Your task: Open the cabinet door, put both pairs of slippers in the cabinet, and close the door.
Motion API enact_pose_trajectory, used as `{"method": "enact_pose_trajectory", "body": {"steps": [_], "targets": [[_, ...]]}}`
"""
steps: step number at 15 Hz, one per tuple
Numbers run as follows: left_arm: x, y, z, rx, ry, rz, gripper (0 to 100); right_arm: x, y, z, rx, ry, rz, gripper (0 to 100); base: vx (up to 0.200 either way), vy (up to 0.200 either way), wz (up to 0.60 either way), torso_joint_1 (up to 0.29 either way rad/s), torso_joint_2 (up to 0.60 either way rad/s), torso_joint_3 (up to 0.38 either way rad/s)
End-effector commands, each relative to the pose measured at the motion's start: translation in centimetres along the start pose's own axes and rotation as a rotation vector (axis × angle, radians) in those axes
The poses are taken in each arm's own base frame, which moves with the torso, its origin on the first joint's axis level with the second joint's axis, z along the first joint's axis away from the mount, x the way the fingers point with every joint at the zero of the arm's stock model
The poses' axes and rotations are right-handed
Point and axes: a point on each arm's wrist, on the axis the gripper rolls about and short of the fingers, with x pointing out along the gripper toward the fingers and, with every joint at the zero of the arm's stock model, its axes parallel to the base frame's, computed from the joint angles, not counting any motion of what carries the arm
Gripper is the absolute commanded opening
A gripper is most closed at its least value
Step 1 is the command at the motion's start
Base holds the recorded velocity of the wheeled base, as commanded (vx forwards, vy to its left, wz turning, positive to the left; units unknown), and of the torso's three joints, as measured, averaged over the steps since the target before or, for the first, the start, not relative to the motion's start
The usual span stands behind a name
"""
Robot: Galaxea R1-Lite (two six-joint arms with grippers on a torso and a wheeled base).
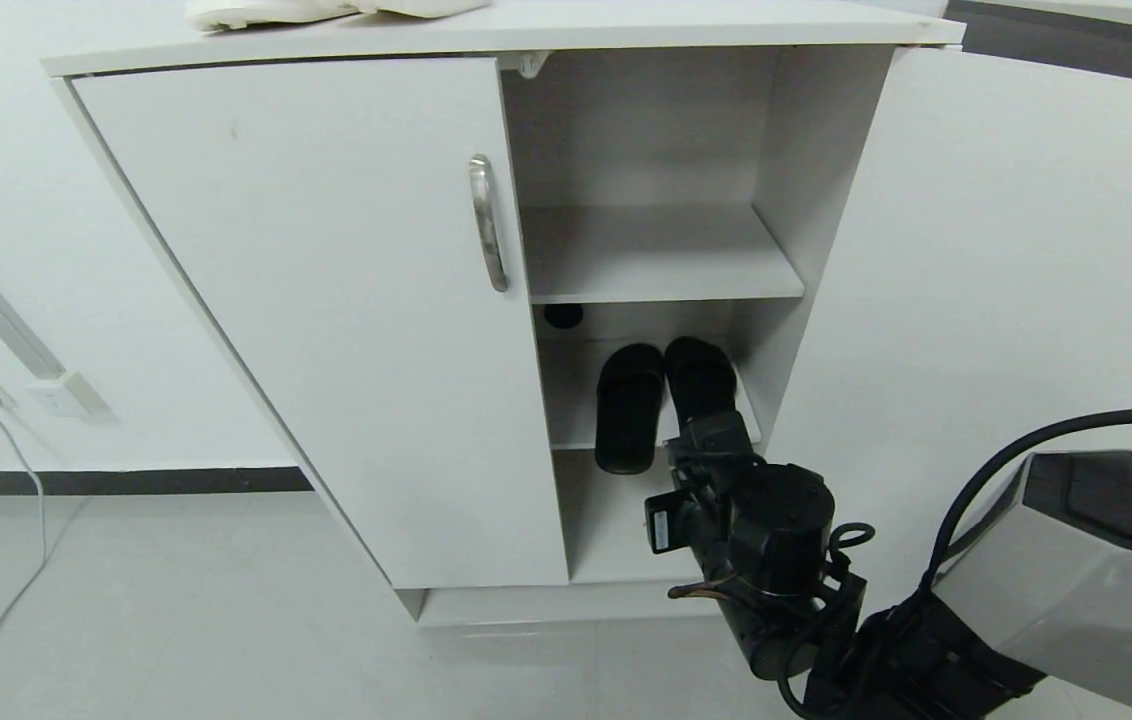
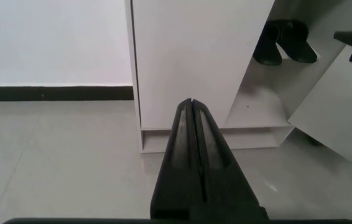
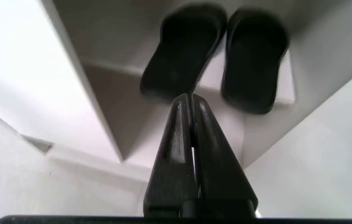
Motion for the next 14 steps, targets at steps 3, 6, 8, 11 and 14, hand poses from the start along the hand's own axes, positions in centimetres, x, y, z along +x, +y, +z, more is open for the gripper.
{"method": "enact_pose_trajectory", "body": {"steps": [3,6,8,11,14], "targets": [[0.01,0.00,0.01,0.000,0.001,0.000,0,0.02,0.03,-0.20,-0.004,0.004,0.000,0,0.000,0.200,0.00,0.004,0.00,-0.001],[0.01,0.00,0.01,-0.002,0.001,0.000,0,0.02,0.03,-0.20,-0.004,0.004,0.000,0,0.000,0.200,0.00,0.004,0.00,0.006],[0.01,0.00,0.01,0.000,0.001,0.000,0,0.02,0.03,-0.29,-0.005,0.007,0.000,0,0.000,0.200,0.00,0.002,0.00,0.002],[0.01,0.00,0.01,-0.002,0.001,0.000,0,-0.06,-0.01,-0.42,-0.009,0.012,0.002,0,0.000,0.200,0.00,-0.001,0.00,0.002],[0.01,0.00,0.01,-0.002,0.001,0.000,0,-0.18,-0.08,-0.64,-0.017,0.020,0.004,0,0.000,0.200,0.00,0.004,0.01,0.001]]}}
